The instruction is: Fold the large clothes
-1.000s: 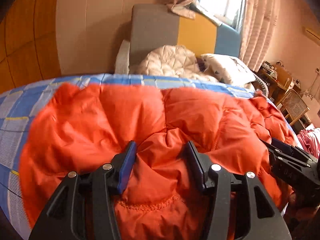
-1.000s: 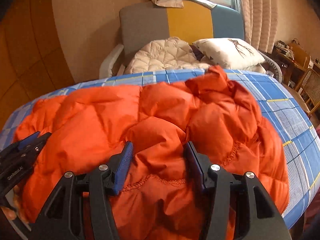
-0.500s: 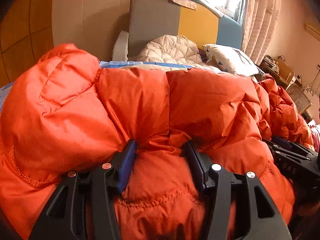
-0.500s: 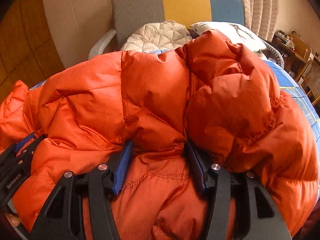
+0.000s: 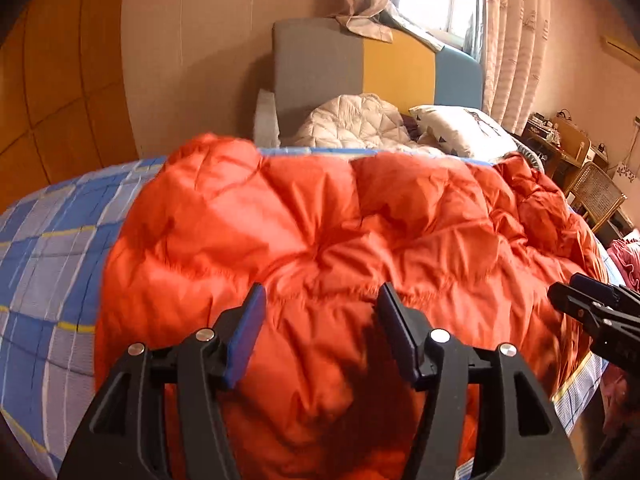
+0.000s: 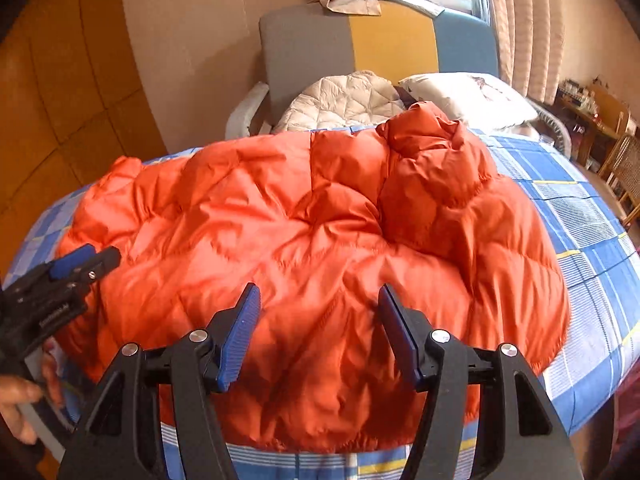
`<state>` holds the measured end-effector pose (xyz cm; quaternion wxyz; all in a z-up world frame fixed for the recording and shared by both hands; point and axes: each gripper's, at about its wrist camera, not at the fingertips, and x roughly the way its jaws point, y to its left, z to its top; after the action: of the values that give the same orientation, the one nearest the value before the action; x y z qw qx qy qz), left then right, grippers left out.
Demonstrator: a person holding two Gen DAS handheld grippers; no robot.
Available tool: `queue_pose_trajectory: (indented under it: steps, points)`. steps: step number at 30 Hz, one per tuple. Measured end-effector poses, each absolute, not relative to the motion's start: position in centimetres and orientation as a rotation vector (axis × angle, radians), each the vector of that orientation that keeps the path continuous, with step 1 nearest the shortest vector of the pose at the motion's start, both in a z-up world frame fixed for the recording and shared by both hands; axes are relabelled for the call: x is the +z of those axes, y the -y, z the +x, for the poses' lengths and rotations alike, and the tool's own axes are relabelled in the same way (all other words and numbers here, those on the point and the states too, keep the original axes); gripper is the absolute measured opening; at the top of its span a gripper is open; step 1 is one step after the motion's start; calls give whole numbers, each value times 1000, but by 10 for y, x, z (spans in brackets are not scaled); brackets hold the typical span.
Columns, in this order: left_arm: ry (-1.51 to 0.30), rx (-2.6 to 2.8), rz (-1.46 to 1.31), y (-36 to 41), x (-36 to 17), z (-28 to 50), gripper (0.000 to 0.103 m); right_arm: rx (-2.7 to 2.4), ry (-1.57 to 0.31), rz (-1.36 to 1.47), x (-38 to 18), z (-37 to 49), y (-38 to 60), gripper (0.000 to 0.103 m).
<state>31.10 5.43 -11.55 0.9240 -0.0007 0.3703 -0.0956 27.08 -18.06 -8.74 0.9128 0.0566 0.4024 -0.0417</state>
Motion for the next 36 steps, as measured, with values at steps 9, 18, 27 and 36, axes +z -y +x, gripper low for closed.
queue_pose_trajectory:
  steps: [9,18,27,36]
  points:
    - [-789,-196,-16,-56,-144,318,61,-97,-920,146,-130,293,186,66]
    - [-744,-149,-74,-79,-123,297,60,-87,-887,239,-100,273,195,70]
    - [-709,-95,-100,-114,-114,272,60,-94,-869,363,-94,218,214,70]
    - [-702,-202,15,-130,-120,261,60,-74,-907,488,-107,183,237,70]
